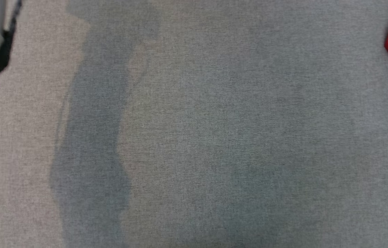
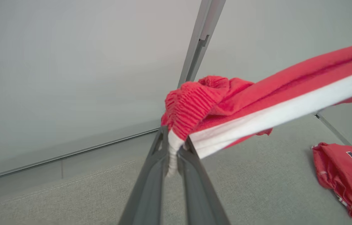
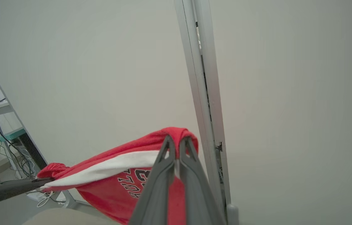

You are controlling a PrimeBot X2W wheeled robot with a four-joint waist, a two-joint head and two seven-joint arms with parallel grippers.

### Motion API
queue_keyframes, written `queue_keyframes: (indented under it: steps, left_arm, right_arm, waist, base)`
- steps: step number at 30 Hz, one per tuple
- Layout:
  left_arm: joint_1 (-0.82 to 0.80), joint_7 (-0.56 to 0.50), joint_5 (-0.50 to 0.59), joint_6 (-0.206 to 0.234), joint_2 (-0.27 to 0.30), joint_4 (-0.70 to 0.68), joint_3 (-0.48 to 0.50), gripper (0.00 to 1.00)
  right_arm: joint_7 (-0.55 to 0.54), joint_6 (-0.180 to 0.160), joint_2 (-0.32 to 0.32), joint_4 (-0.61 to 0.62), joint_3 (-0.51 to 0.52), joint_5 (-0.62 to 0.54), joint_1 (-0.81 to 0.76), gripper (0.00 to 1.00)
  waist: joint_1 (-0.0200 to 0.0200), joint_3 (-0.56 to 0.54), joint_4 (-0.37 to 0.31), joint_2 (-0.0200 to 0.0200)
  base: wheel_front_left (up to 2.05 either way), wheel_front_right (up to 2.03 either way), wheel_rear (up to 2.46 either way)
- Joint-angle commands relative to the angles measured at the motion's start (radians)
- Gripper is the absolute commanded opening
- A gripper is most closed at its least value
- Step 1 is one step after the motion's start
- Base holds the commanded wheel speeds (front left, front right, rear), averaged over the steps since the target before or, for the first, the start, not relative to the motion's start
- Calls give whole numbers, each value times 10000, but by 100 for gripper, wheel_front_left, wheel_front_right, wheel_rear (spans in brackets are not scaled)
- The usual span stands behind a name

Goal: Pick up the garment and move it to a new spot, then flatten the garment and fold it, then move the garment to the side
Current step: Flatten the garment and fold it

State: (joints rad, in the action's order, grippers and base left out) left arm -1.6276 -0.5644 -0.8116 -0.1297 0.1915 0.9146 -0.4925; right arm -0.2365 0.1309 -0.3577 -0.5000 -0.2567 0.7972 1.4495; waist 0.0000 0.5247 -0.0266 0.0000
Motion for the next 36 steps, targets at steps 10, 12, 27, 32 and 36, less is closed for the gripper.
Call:
queue_keyframes:
  steps: [10,12,27,32,36]
  left_arm:
    - [3277,-1702,-1396,-4,714,-502,-2185,0]
    - [3926,-2167,-1828,1,969,-746,-2475,0]
    - [7021,-5612,-4023,19,1824,-2307,-3181,0]
    - [8214,-7123,-4645,393,2403,-3884,-3553,0]
    - [9066,-8044,-4962,1096,3127,-5490,-3774,0]
  right_arm:
    - [-869,0,-1386,81,-2163,1340,-3160,0]
    - [-1187,-1,-1576,220,-2435,1695,-3894,0]
    - [-4445,0,-2908,2156,-3069,3192,-8251,0]
    - [-5667,0,-3408,3369,-2539,3329,-9988,0]
    - [-6438,-1,-3597,4377,-1746,3107,-11104,0]
  waist:
    - [0,-720,340,0]
    - [0,-1085,349,0]
    - [0,-3800,125,0]
    - [0,-4361,177,0]
    - [0,-4511,234,0]
  base:
    - [0,0,0]
    - [0,0,0]
    - [0,0,0]
    - [0,0,0]
    - [0,0,0]
